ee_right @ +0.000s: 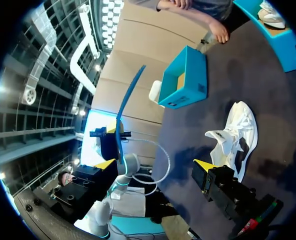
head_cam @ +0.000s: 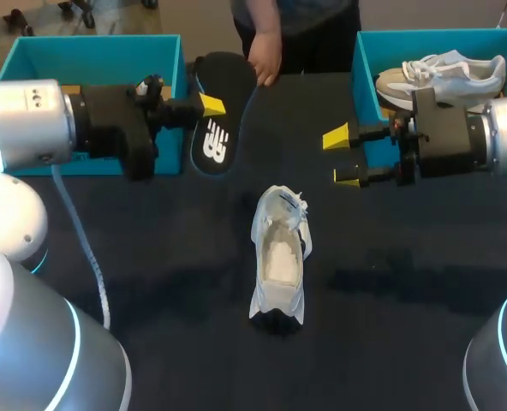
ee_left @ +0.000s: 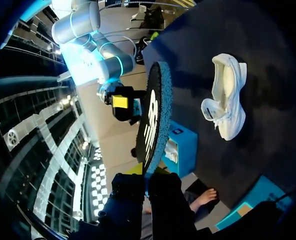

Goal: Take the shoe out of the shoebox, open the shoe tongue, remove and reinsert the insole, then place the shoe into the shoebox

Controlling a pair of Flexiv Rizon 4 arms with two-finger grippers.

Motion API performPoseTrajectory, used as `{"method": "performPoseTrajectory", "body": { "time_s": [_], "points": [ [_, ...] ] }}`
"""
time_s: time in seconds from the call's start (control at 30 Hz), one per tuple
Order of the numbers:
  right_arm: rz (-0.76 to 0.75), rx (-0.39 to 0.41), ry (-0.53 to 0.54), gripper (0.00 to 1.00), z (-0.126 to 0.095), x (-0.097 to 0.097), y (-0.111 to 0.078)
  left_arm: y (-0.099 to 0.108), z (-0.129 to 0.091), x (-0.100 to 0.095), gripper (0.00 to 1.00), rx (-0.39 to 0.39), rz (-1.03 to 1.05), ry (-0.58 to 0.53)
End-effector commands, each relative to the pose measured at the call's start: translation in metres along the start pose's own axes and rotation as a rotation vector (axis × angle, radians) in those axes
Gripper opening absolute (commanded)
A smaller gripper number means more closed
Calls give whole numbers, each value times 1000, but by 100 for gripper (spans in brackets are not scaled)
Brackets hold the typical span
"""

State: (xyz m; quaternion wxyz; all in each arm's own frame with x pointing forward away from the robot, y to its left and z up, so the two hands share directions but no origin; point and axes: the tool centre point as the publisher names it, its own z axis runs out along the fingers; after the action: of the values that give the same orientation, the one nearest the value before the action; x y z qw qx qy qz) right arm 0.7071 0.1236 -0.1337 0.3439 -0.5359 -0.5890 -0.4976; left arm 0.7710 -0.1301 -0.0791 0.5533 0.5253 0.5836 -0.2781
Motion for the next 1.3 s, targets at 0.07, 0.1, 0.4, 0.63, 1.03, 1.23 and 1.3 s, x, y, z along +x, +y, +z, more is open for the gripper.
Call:
{"method": "performPoseTrajectory", "body": {
  "time_s": [0.07,0.1,0.4,0.63,1.03,1.23,1.3],
  "points": [
    [-10,11,10,100,16,0,21,9,17,0,0,10,-1,0],
    [-11,12,11,100,17,0,25,9,17,1,0,9,-2,-4],
    [1,27,19,100,25,-5,52,4,21,2,0,8,-33,-36],
    [44,16,46,100,28,-6,73,-4,22,2,0,23,-40,-50],
    [83,6,53,100,31,-4,81,-21,36,5,0,48,-37,-73],
    [83,6,53,100,31,-4,81,-27,44,9,0,43,-33,-75],
    [108,-8,66,100,35,-4,82,-28,46,11,0,45,-36,-78]
  ]
}}
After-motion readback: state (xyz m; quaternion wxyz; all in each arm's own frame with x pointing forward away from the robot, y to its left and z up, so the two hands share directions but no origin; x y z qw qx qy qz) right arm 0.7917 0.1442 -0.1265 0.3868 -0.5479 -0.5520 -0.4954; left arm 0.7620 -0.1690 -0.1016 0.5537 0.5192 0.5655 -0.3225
